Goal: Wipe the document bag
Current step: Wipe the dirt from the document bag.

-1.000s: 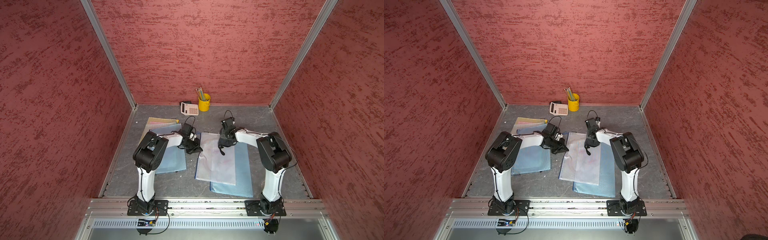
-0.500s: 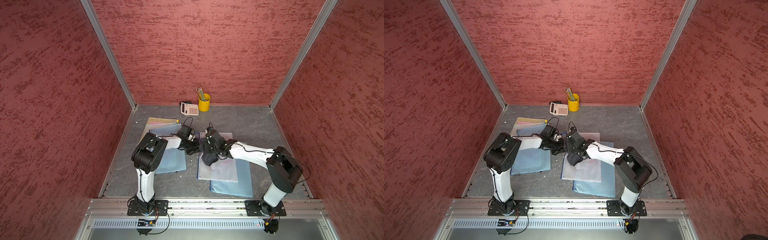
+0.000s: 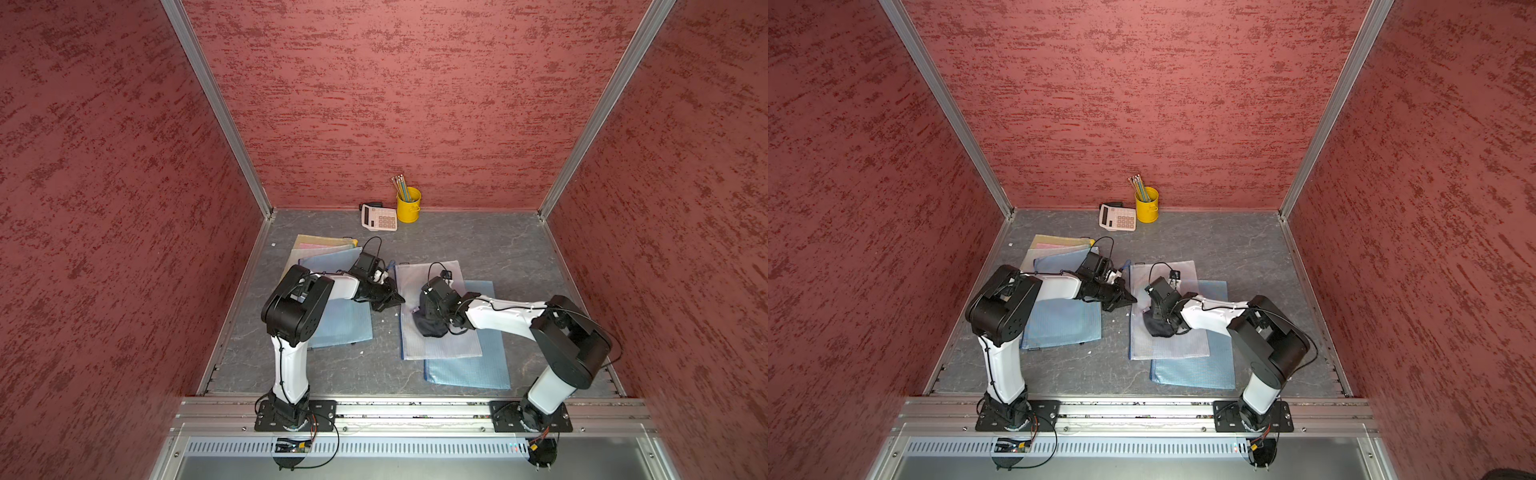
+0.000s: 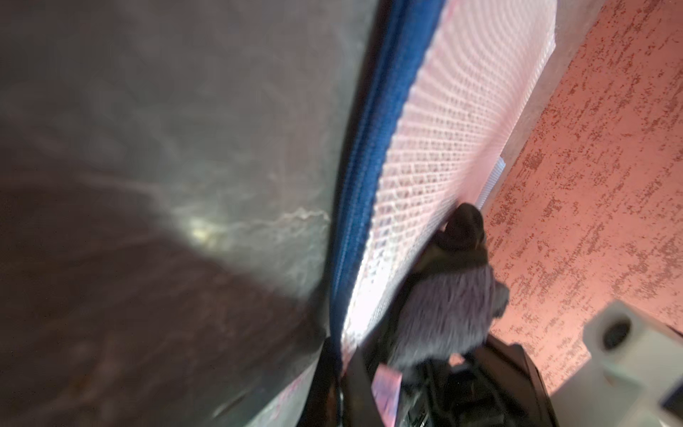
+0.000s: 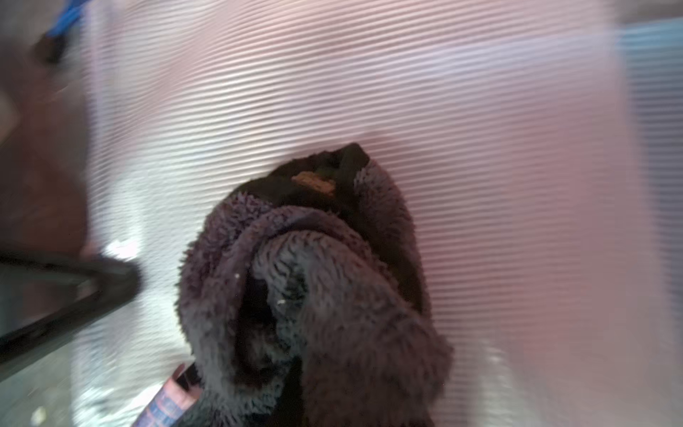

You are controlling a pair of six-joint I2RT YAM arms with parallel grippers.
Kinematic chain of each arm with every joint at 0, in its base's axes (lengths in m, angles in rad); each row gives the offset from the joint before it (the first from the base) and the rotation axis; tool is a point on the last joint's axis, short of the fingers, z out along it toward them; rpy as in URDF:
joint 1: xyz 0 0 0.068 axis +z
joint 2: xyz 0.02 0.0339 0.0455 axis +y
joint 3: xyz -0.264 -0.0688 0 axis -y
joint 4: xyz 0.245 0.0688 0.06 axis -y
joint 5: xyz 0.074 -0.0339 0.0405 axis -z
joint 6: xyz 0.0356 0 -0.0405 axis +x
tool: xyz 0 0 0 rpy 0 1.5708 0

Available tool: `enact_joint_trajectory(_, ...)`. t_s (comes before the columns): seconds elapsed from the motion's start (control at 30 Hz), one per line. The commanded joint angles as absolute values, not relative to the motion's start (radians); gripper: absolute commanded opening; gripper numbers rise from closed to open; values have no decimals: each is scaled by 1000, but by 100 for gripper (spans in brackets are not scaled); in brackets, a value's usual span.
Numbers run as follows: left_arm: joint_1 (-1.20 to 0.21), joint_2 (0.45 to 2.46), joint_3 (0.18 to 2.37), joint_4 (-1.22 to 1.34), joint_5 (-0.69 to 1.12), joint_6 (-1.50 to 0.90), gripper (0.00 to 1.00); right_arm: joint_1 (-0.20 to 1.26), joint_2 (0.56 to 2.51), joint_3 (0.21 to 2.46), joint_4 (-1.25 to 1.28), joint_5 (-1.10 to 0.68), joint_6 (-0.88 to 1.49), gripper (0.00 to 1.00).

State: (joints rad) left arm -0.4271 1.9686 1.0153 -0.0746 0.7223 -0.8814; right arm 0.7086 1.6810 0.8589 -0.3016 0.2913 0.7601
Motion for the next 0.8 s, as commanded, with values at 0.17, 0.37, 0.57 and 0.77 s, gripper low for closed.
enact_joint_trajectory(0.17,-359,1936,991,-117,646,-840,0,540,1664,877,-616,487,738,0)
enact_joint_trajectory(0.37,-374,1953,1005,-106,653,-850,0,668,1582,1035,-575,356,582,0)
enact_joint_trajectory(0.57,-392,1975,1017,-78,660,-885,0,817,1695,1048,-522,249,634,0)
enact_joint_trajectory(0.77,-379,1976,1027,-92,661,-879,0,788,1660,839,-496,246,743,0)
